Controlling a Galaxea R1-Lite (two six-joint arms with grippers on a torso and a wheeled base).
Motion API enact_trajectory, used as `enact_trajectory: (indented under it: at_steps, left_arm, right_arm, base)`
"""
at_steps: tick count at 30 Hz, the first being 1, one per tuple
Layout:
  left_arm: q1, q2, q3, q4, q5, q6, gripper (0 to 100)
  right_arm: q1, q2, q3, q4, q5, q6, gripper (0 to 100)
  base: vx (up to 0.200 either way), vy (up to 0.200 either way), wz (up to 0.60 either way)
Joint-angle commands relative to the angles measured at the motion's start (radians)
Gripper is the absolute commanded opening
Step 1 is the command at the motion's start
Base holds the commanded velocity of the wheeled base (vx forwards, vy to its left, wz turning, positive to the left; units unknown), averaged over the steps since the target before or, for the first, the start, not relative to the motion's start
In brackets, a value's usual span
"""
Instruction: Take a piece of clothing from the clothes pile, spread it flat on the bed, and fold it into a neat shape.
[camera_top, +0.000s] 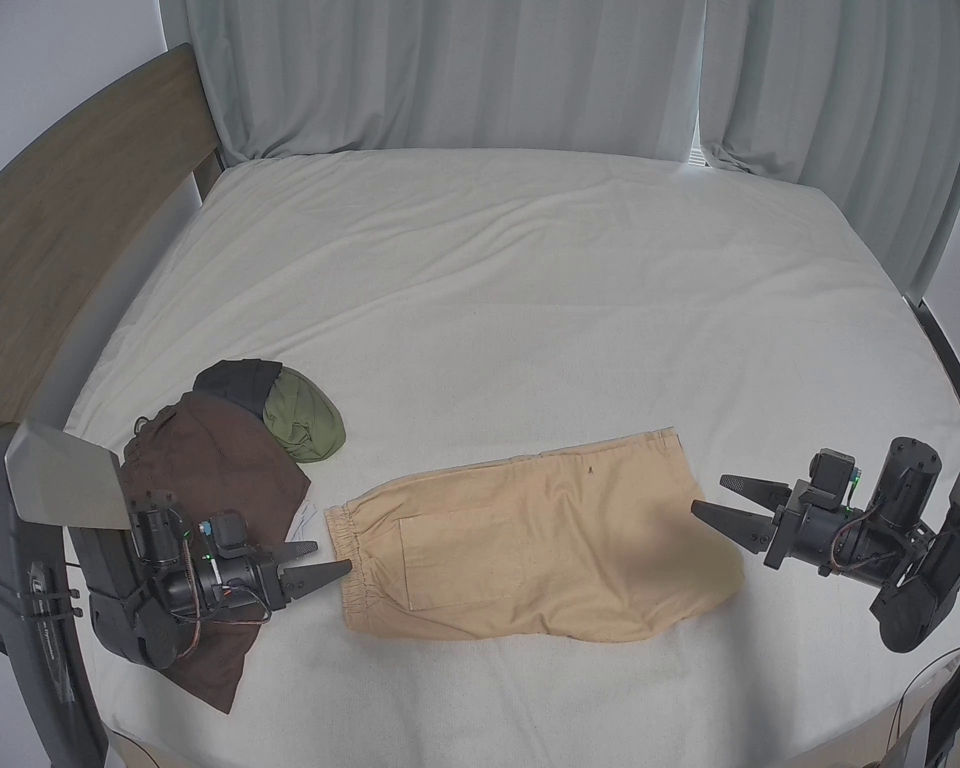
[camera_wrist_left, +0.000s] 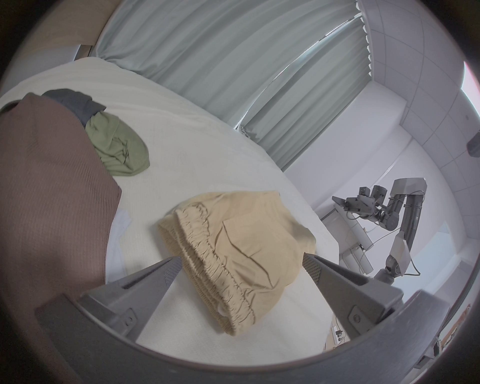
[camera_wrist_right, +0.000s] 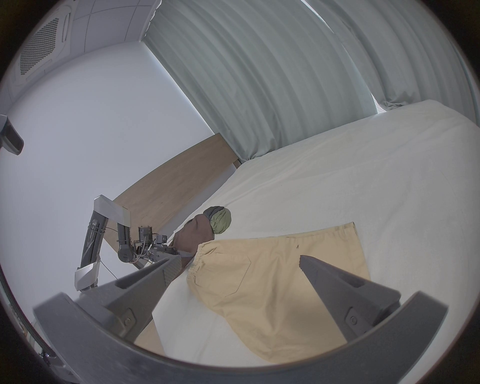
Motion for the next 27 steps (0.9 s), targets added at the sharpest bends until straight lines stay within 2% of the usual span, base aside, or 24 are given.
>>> enact_trajectory:
  at_steps: [1, 10, 12, 15, 20, 24, 27]
  left_arm:
    - [-0.029, 0.092, -0.029, -0.001, 0.024, 0.009, 100]
    - [-0.043, 0.158, -0.069, -0.001, 0.037, -0.001, 100]
    - [-0.051, 0.192, -0.093, -0.001, 0.092, -0.021, 100]
    - [-0.071, 0.215, -0.107, -0.001, 0.133, -0.039, 100]
    - [-0.092, 0.223, -0.112, -0.001, 0.138, -0.057, 100]
    - [-0.109, 0.232, -0.124, -0.001, 0.143, -0.103, 100]
    - [-0.121, 0.230, -0.139, -0.002, 0.176, -0.169, 100]
  right_arm:
    - [0.006, 0.002, 0.001, 0.000, 0.001, -0.001, 100]
    - [0.006, 0.003, 0.001, 0.000, 0.001, -0.004, 100]
    - [0.006, 0.005, 0.000, 0.000, 0.001, -0.004, 100]
    - [0.006, 0.003, 0.000, 0.000, 0.001, -0.004, 100]
    - [0.006, 0.003, 0.000, 0.000, 0.001, -0.004, 100]
    - [0.007, 0.005, 0.001, 0.000, 0.001, -0.005, 100]
    - [0.007, 0.007, 0.001, 0.000, 0.002, -0.005, 100]
  base:
    - [0.000, 0.000, 0.00]
    - [0.000, 0.000, 0.00]
    - [0.000, 0.000, 0.00]
    - [0.000, 0.000, 0.00]
    - [0.000, 0.000, 0.00]
    - [0.000, 0.000, 0.00]
    - [0.000, 0.000, 0.00]
